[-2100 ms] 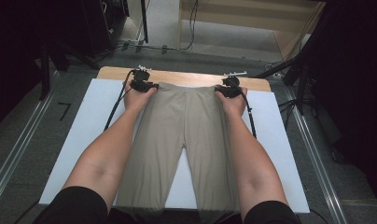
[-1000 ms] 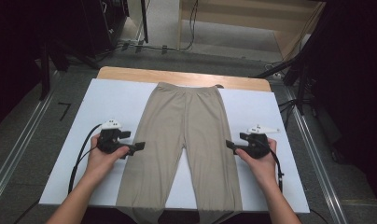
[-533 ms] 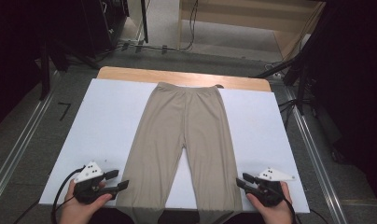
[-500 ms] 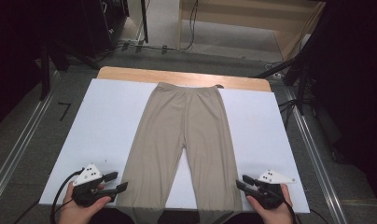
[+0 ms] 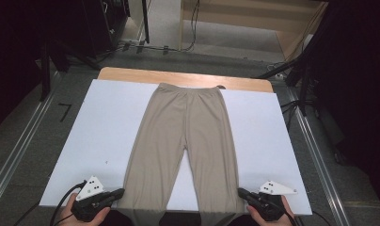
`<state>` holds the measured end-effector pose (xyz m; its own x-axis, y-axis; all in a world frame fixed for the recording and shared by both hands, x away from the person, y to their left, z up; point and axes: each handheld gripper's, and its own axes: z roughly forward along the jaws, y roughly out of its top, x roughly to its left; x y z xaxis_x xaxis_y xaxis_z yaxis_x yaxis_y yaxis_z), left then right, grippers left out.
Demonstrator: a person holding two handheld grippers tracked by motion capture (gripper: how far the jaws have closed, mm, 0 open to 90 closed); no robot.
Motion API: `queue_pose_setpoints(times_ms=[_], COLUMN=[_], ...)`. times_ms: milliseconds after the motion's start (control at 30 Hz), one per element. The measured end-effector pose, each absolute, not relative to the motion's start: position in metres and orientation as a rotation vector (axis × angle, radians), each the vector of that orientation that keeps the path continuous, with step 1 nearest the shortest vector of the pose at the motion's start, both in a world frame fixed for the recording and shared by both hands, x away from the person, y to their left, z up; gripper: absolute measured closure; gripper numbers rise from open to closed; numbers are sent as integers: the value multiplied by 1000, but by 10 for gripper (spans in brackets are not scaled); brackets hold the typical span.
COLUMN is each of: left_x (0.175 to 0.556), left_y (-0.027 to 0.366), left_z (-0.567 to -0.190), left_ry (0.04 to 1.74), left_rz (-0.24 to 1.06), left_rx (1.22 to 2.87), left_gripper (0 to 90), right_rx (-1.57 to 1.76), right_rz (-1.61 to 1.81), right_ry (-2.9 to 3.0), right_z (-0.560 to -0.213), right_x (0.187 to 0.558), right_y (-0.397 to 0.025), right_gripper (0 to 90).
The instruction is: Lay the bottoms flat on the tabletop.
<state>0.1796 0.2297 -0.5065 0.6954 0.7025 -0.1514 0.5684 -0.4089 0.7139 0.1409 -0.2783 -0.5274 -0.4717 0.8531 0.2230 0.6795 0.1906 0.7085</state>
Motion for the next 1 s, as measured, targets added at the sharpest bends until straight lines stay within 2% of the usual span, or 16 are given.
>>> queue_pose_setpoints(times_ms=[67,133,200,333,467,500,533,667,800,900,1000], left_x=[178,177,175,173,171,170,170,174,179,175,174], left_y=[230,228,219,172,120,106,94,48,16,5,5], left_z=[-504,-498,-490,-479,-479,-481,-483,-496,-512,-520,-520], left_ry=[971,952,901,784,677,657,642,602,592,570,579], left_rz=[218,187,154,102,48,47,37,25,-31,-16,-3], left_rx=[2095,2038,2015,2045,2075,2086,2092,2134,2162,2219,2222], left_gripper=[900,741,647,594,594,595,610,736,780,802,845], right_rx=[1478,1477,1477,1470,1446,1436,1447,1438,1448,1436,1396], right_rz=[1159,1183,1211,1209,1186,1188,1178,1172,1123,1138,1063], right_ry=[2228,2210,2199,2208,2213,2211,2202,2193,2214,2230,2222], right_z=[-526,-525,-524,-526,-526,-526,-525,-522,-524,-529,-528], right_x=[140,138,137,139,137,137,135,125,108,99,96], right_y=[-285,-291,-295,-294,-291,-292,-292,-292,-287,-284,-277], right_gripper=[887,888,888,887,881,846,779,751,661,653,791])
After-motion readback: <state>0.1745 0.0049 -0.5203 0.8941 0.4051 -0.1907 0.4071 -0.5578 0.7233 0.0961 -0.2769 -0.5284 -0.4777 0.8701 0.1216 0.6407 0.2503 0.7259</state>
